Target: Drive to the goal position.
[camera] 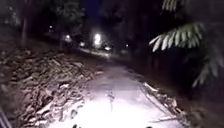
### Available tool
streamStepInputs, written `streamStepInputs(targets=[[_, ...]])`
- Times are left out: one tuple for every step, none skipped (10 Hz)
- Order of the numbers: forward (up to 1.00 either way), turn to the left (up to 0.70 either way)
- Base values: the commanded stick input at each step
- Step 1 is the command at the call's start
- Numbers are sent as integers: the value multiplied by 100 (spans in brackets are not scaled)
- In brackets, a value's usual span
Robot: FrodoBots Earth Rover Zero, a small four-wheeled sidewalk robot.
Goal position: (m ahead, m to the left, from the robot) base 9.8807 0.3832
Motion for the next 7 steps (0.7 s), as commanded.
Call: streamStepInputs(targets=[[30,0],[30,0],[30,0],[30,0],[30,0],[30,0],[30,0]])
